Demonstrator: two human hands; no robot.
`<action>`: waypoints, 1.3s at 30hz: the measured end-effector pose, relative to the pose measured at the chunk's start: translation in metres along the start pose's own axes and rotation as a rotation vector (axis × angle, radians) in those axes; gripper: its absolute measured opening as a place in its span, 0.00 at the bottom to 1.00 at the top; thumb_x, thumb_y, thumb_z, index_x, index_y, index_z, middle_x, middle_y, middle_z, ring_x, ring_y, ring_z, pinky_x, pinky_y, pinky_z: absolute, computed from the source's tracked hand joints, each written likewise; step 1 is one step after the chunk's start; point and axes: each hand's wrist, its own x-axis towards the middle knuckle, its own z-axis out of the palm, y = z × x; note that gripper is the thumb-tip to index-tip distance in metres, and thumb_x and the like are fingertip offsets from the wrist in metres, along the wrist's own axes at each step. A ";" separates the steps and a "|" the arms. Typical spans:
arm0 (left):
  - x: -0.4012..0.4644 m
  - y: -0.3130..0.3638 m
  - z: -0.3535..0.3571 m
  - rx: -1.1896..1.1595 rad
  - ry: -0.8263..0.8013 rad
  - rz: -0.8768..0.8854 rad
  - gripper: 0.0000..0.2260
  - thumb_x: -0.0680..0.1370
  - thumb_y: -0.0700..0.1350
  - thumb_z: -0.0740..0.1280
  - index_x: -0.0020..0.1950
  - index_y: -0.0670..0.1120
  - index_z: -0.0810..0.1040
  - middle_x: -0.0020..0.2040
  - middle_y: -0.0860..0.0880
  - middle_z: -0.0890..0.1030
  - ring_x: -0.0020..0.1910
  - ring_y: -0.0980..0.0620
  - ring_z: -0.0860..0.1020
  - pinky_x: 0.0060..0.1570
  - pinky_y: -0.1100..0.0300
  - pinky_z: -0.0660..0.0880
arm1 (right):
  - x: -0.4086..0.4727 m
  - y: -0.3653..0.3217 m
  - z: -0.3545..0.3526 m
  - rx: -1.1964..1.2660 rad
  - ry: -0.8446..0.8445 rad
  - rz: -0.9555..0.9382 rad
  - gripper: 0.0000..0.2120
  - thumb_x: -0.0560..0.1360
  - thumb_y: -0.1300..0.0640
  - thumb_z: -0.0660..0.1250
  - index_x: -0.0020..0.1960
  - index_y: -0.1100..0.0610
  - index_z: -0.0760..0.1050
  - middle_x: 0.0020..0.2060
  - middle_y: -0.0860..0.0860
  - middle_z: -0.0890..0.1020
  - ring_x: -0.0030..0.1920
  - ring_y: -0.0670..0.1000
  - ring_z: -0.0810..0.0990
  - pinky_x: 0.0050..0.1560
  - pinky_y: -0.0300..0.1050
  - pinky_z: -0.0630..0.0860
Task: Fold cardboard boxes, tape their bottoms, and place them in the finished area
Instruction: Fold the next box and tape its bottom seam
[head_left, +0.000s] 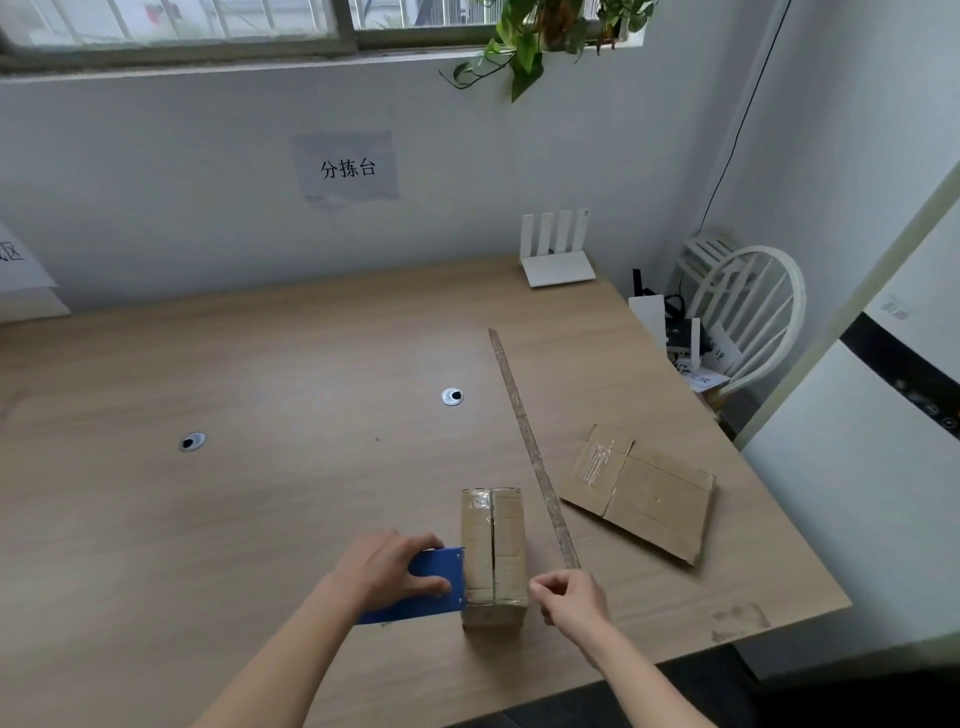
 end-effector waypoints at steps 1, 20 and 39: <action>0.001 0.000 0.002 -0.008 0.006 -0.001 0.30 0.71 0.76 0.58 0.68 0.63 0.71 0.55 0.57 0.84 0.44 0.57 0.78 0.41 0.62 0.72 | 0.001 0.001 0.001 0.010 0.014 0.002 0.04 0.76 0.54 0.74 0.42 0.47 0.83 0.37 0.46 0.86 0.42 0.47 0.85 0.52 0.50 0.84; 0.002 0.004 0.017 -0.074 0.041 -0.026 0.30 0.72 0.76 0.59 0.68 0.64 0.70 0.55 0.57 0.84 0.46 0.56 0.80 0.43 0.60 0.73 | 0.009 -0.013 0.049 -0.117 0.069 -0.026 0.42 0.72 0.38 0.73 0.78 0.50 0.58 0.73 0.48 0.69 0.72 0.52 0.69 0.69 0.52 0.70; -0.029 -0.035 0.020 -0.224 -0.046 -0.099 0.31 0.67 0.79 0.59 0.66 0.68 0.70 0.48 0.65 0.79 0.45 0.62 0.77 0.41 0.66 0.69 | 0.015 -0.020 0.051 -0.189 0.016 -0.019 0.41 0.73 0.40 0.73 0.80 0.50 0.60 0.75 0.50 0.70 0.75 0.54 0.68 0.73 0.55 0.69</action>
